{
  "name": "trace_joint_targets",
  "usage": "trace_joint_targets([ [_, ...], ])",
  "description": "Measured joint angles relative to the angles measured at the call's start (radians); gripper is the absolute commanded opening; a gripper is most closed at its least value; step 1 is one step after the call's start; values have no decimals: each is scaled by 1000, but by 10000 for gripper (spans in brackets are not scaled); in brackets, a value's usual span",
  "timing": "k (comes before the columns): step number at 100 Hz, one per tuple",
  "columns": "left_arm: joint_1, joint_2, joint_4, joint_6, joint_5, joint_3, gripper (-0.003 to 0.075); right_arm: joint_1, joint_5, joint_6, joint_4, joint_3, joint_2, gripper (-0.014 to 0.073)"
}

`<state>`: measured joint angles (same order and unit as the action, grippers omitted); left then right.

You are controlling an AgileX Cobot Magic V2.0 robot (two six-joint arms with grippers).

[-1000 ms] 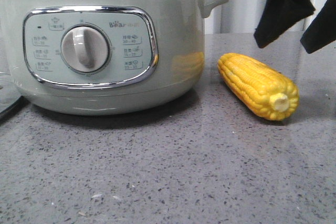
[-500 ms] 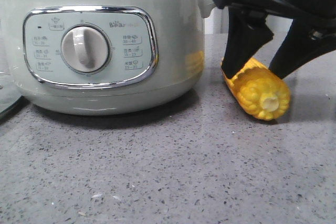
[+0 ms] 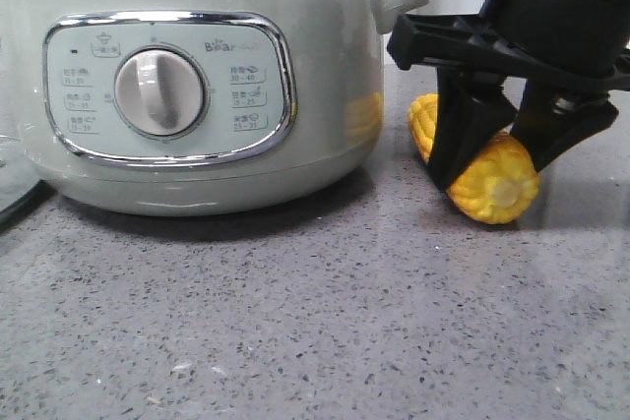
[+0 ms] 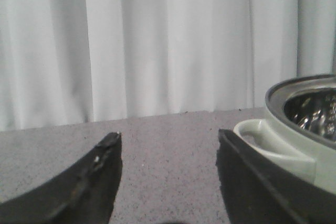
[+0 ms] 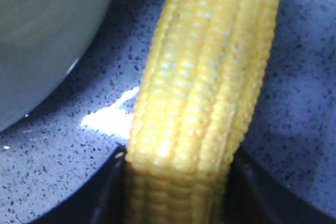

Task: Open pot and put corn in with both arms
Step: 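Lift the corn cob with the right gripper over the open pot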

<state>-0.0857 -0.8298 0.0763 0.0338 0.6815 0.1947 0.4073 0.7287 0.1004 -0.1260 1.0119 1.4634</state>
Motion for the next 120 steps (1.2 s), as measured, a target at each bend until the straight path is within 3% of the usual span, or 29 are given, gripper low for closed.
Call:
trace_joint_targets([
  [10, 0, 40, 0, 0, 0, 13, 358, 0, 0, 0, 0, 2, 0, -73],
  [38, 0, 102, 0, 0, 0, 82, 358, -8, 124, 2, 42, 2, -57, -74],
  [78, 0, 136, 49, -2, 6, 107, 358, -89, 174, -30, 90, 76, -376, -74],
  [98, 0, 136, 53, -2, 7, 107, 358, -4, 164, -76, 59, 220, -352, -74],
  [120, 0, 136, 53, -2, 9, 107, 358, 142, 86, -80, 52, 343, -181, -74],
])
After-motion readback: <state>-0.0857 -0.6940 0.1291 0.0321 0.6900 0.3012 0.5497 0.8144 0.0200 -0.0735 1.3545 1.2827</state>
